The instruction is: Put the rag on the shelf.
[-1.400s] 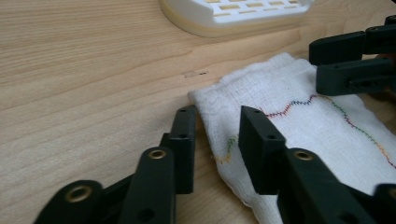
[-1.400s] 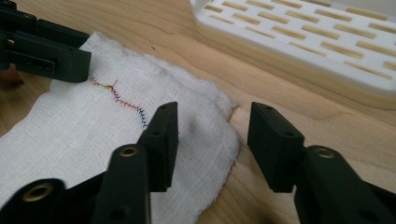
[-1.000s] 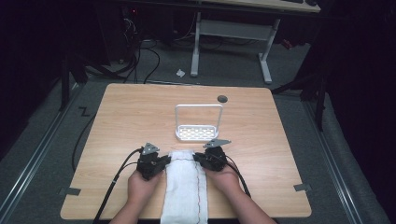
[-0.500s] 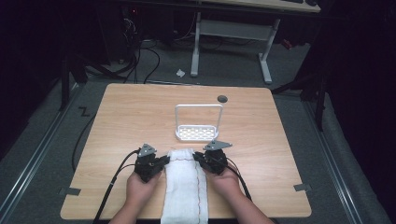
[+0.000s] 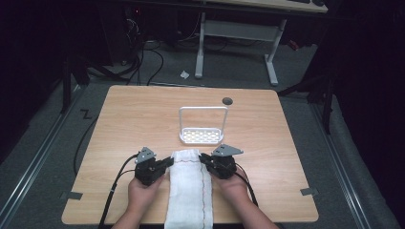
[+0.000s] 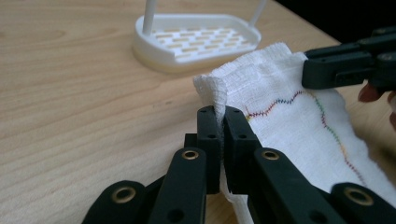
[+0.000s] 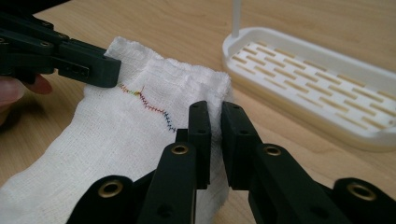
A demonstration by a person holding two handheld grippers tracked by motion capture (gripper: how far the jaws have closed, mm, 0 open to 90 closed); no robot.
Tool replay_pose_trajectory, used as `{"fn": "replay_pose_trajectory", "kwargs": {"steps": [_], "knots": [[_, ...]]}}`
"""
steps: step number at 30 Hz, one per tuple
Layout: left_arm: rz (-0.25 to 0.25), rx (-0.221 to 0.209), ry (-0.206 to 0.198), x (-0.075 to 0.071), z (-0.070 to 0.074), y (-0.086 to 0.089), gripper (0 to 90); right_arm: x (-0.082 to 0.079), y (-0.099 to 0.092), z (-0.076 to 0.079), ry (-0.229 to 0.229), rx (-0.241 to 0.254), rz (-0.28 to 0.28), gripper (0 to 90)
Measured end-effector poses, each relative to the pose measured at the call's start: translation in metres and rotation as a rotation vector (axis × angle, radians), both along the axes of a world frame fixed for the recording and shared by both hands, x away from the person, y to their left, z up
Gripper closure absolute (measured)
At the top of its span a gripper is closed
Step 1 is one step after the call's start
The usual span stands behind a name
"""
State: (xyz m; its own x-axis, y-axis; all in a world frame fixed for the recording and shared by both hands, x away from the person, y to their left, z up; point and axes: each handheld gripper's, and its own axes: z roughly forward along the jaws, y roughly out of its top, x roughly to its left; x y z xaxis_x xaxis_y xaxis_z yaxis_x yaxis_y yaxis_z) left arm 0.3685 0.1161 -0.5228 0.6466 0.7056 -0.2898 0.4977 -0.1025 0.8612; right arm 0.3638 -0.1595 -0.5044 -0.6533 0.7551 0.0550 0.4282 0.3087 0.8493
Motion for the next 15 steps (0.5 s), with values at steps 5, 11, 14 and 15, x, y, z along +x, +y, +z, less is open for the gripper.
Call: {"fn": "replay_pose_trajectory", "kwargs": {"steps": [5,11,14,15], "knots": [[-0.003,-0.025,-0.064,-0.002,0.025,-0.007,86.4,-0.007,-0.007,0.018,-0.076,0.018,-0.022,82.9],[-0.014,-0.01,-0.126,-0.004,0.05,-0.019,86.3,-0.006,-0.017,0.033,-0.121,0.028,-0.053,82.9],[-0.016,-0.013,-0.143,-0.003,0.058,-0.021,86.4,-0.005,-0.021,0.041,-0.132,0.042,-0.056,83.0],[-0.017,-0.021,-0.146,-0.003,0.061,-0.022,86.4,-0.007,-0.023,0.049,-0.149,0.038,-0.058,83.0]]}}
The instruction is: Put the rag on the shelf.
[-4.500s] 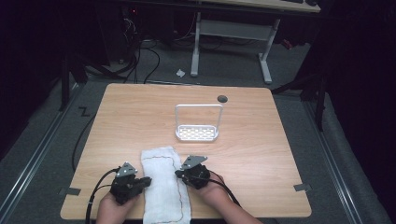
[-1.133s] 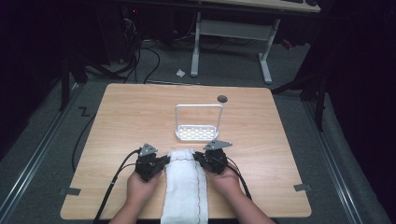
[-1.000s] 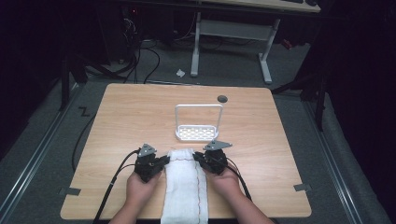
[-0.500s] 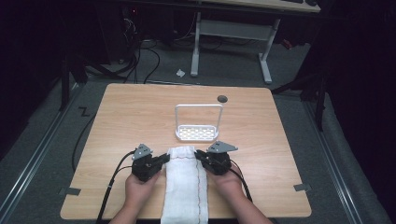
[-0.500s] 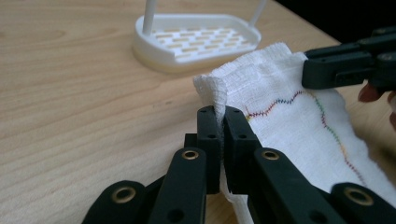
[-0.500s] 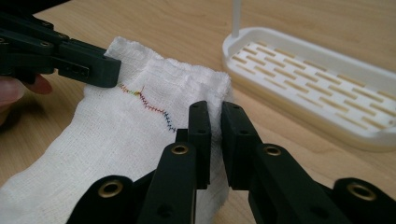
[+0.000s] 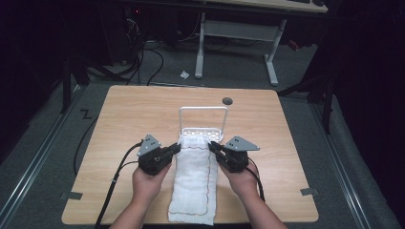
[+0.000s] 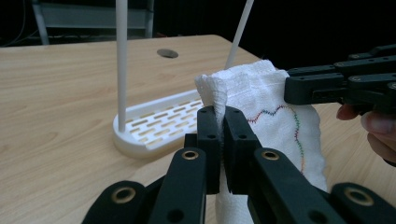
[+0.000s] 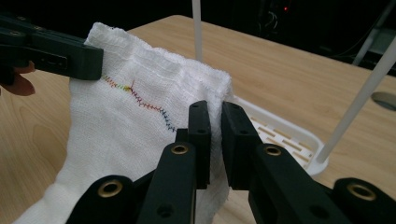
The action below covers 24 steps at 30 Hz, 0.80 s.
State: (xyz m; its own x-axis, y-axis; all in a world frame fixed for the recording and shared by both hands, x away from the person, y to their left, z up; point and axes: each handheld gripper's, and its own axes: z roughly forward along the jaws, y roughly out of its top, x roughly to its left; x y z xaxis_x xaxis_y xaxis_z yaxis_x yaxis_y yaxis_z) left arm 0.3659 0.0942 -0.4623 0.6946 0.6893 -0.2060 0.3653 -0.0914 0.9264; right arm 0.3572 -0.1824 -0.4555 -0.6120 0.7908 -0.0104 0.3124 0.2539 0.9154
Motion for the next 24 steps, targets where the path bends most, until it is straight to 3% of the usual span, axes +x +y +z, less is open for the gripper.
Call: {"fn": "replay_pose_trajectory", "kwargs": {"steps": [24], "knots": [[-0.014,-0.034,-0.171,-0.003,0.076,-0.007,86.4,-0.01,-0.009,0.067,-0.163,0.049,-0.025,83.0]]}}
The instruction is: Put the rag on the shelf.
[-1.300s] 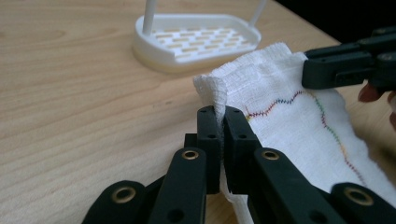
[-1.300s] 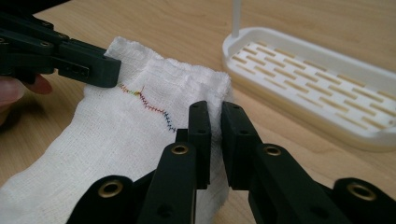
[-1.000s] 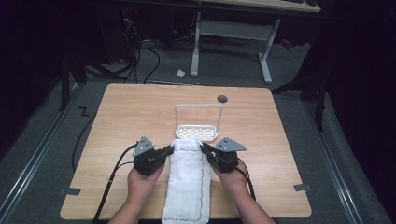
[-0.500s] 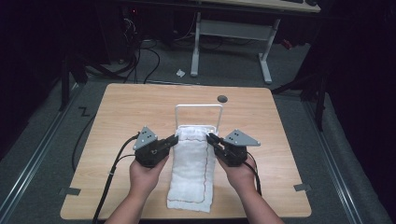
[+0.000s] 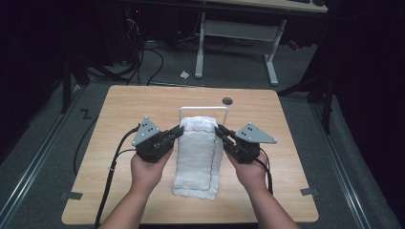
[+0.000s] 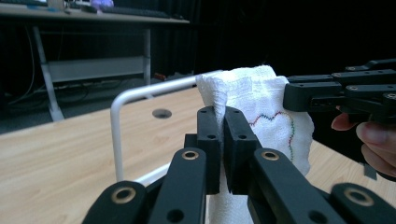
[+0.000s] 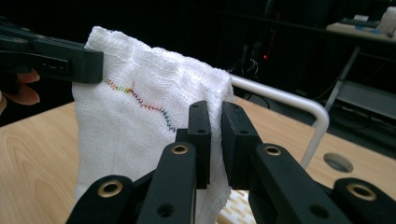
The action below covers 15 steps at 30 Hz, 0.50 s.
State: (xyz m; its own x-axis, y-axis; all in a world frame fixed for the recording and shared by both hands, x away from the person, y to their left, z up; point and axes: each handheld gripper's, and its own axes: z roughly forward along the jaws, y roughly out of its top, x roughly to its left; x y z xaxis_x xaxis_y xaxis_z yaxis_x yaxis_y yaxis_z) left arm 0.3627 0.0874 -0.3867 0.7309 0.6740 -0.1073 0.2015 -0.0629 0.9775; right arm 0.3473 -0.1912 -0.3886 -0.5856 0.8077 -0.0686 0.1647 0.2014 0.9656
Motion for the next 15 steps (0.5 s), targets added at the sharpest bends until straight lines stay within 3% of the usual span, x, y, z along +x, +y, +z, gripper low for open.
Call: {"fn": "replay_pose_trajectory", "kwargs": {"steps": [15], "knots": [[0.016,-0.037,-0.067,-0.002,0.03,0.001,86.5,-0.002,0.0,0.033,-0.087,0.039,0.0,83.0]]}}
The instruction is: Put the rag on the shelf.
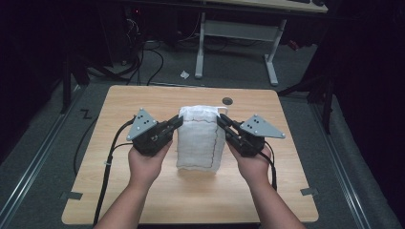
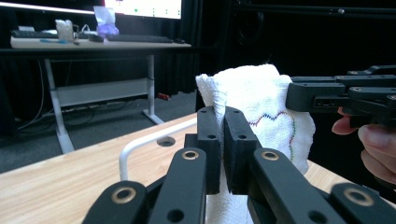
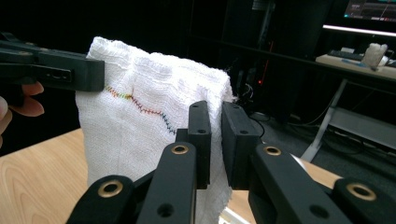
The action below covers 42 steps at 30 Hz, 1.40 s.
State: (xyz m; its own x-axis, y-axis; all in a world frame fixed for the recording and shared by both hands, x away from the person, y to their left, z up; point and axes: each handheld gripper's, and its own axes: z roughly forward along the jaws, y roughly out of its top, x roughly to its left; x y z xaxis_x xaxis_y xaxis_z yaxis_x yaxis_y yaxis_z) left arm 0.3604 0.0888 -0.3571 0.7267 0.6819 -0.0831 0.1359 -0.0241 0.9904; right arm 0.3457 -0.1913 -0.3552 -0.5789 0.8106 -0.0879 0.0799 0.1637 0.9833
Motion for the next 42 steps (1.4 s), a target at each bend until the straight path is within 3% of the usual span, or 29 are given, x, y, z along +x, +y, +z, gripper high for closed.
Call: {"fn": "replay_pose_trajectory", "kwargs": {"steps": [13,27,36,42], "knots": [[-0.004,0.005,-0.073,0.003,0.026,-0.003,86.6,0.002,-0.002,0.025,-0.049,0.0,-0.008,83.1],[0.003,0.005,-0.052,0.028,0.04,-0.01,86.6,0.023,-0.008,0.039,-0.044,0.024,-0.016,83.2],[0.005,0.024,-0.078,0.038,0.05,-0.019,86.6,0.03,-0.015,0.049,-0.056,0.034,-0.023,83.2],[0.009,0.017,-0.062,0.051,0.053,-0.021,86.6,0.038,-0.018,0.055,-0.052,0.032,-0.029,83.2]]}}
